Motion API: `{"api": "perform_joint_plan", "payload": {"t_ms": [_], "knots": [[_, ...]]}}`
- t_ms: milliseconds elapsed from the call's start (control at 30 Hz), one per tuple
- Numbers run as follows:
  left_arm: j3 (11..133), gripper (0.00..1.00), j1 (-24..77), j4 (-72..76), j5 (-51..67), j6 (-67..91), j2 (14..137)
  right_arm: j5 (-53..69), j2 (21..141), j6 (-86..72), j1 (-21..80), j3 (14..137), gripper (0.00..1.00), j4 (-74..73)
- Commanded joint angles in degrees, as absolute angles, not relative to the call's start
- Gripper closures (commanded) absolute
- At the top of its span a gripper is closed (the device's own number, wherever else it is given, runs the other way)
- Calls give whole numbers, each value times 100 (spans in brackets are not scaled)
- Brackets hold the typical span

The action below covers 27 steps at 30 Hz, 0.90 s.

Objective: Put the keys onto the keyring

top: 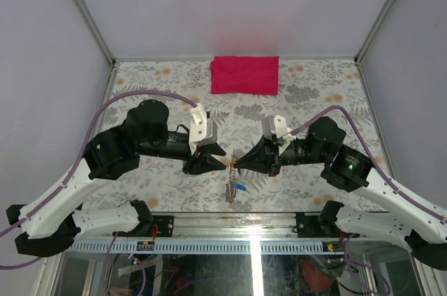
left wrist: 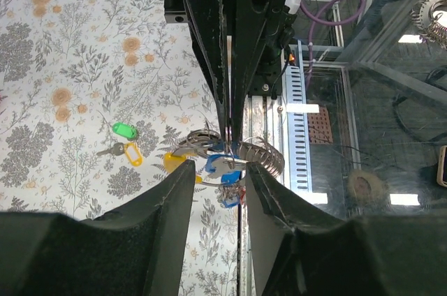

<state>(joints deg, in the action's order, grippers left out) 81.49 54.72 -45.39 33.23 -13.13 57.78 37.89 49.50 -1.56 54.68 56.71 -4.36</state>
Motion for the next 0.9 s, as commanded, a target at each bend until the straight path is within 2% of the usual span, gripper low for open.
{"api": "perform_joint_plan", "payload": {"t_ms": [0,333,700,867], "knots": [[8087,63,5494,-4049,3470,-1204,5813,3922,4792,-260,5450,5830,100,81],[8031,69,5501,-4015,3566,-1204,5875,3937,4778,-313,5451,5800,100,208],[7985,98,5495,-4010,3592,-1231,5886,3842,4661,-385,5450,5751,100,364],[8003,100,5497,-4016,3601,-1244,5875,3828,4643,-428,5454,5754,100,409]]}}
